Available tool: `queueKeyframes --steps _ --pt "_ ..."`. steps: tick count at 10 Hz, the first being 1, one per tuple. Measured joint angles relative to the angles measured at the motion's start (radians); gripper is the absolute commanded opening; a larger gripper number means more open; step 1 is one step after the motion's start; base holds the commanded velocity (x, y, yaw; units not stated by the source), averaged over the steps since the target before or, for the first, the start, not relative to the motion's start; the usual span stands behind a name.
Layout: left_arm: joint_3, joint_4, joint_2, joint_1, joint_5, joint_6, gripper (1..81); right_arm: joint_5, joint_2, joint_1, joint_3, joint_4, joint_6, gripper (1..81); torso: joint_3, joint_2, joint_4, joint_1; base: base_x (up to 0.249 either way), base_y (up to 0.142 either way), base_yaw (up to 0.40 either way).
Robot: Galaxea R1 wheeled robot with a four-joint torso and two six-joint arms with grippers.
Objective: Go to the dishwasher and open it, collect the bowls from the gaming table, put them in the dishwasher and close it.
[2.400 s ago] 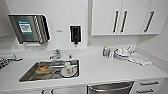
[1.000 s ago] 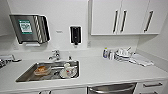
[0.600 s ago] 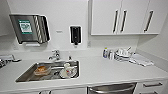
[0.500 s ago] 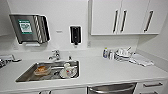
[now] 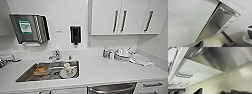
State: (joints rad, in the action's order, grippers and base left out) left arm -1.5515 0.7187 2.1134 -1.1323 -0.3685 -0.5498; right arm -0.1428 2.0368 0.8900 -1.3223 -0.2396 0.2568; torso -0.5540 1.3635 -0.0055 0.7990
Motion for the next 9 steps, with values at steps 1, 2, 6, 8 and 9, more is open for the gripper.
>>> queueKeyframes --steps 1,2,6,8,9 --pt "0.0 0.0 0.005 -0.002 0.001 0.0 81.1 -0.026 0.024 -0.04 -0.008 0.0 0.023 81.1 0.0 0.0 0.0 0.0 0.0 0.0 0.0" --pt "0.0 0.0 0.005 -0.003 0.003 0.0 81.1 -0.056 0.066 -0.076 -0.035 0.0 0.047 81.1 0.0 0.0 0.0 0.0 0.0 0.0 0.0" --pt "-0.037 -0.001 0.017 -0.006 0.003 0.0 81.1 -0.175 0.189 -0.159 -0.182 0.004 0.177 81.1 -0.001 0.0 0.0 0.001 0.0 0.0 0.0" --pt "-0.046 -0.001 0.023 -0.007 0.003 -0.001 81.1 -0.204 0.212 -0.181 -0.227 0.006 0.269 81.1 -0.004 0.0 0.0 0.001 0.0 0.0 0.0" --pt "-0.047 -0.001 0.025 -0.007 0.003 -0.001 81.1 -0.21 0.206 -0.188 -0.231 0.009 0.275 81.1 -0.018 0.0 0.0 0.001 0.0 0.0 0.0"
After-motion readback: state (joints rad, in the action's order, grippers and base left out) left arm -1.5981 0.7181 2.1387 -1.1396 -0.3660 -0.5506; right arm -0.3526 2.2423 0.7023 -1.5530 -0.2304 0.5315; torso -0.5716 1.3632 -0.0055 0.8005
